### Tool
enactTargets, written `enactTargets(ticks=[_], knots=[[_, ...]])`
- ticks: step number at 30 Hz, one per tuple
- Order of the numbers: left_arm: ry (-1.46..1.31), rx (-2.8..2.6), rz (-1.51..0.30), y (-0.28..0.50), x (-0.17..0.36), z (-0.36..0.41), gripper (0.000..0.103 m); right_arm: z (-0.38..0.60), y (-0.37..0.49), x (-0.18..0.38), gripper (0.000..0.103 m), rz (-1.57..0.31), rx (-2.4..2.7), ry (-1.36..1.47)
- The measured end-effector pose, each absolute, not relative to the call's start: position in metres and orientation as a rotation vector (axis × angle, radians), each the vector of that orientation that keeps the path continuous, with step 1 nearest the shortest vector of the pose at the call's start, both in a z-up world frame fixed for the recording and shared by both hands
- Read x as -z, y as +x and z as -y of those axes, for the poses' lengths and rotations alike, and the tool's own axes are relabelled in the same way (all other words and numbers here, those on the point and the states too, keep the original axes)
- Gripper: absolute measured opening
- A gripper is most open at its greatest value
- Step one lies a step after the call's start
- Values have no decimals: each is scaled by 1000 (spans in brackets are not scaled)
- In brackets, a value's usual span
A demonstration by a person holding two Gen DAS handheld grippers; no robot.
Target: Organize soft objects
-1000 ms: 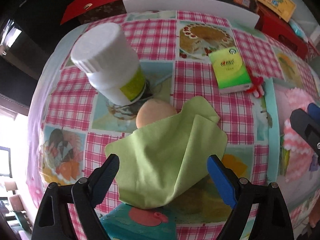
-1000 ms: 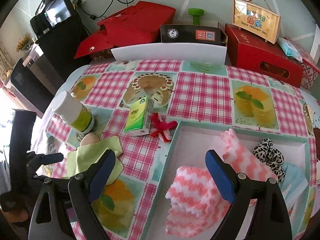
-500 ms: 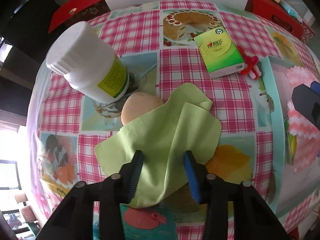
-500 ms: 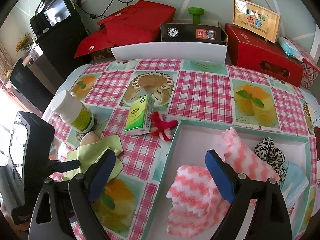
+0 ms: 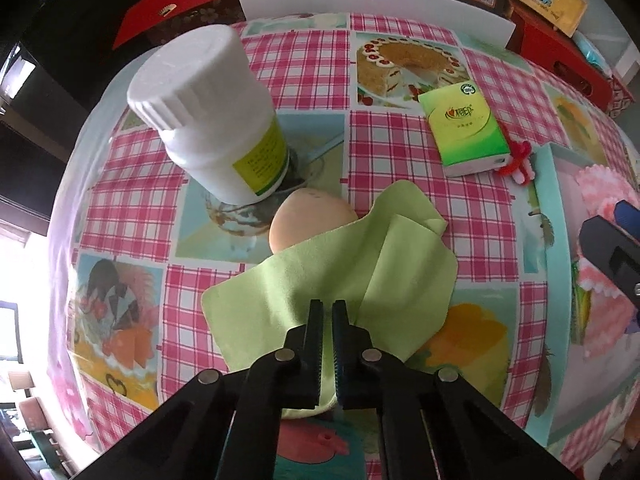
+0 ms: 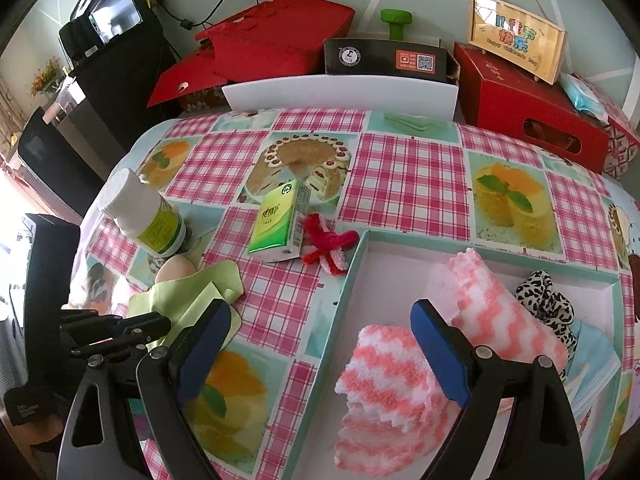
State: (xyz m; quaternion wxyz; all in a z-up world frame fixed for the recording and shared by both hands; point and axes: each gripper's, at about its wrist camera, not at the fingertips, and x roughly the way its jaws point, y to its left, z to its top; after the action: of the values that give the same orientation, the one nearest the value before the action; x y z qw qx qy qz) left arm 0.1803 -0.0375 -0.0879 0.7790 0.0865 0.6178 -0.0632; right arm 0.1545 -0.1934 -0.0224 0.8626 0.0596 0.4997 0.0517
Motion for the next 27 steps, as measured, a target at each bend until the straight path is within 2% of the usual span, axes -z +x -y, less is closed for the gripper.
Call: enactTargets(ticks=[8,16,17,19,20,21,27], knots=[[97,197,-1333,186,72,16,5,187,153,22,92,-1047,-113,108],[119,261,-1417,191,63,43,9,191,152,17,92,-1038,-114,117],[138,259,-1425,191,61,47,14,193,151,15,92,-1035,-110,123],[184,243,-1426,193,58,55,35,198,150,11,92,-1030,-104,128],[189,242,-1434,195,59,56,52,199,150,10,92,-1028,-99,128],[188,243,-1443,198,60,58,57,200,150,9,92,-1028,-95,126],[228,202,-1485,205,77,71,58,207,156,-2,92,-1027,-89,84]])
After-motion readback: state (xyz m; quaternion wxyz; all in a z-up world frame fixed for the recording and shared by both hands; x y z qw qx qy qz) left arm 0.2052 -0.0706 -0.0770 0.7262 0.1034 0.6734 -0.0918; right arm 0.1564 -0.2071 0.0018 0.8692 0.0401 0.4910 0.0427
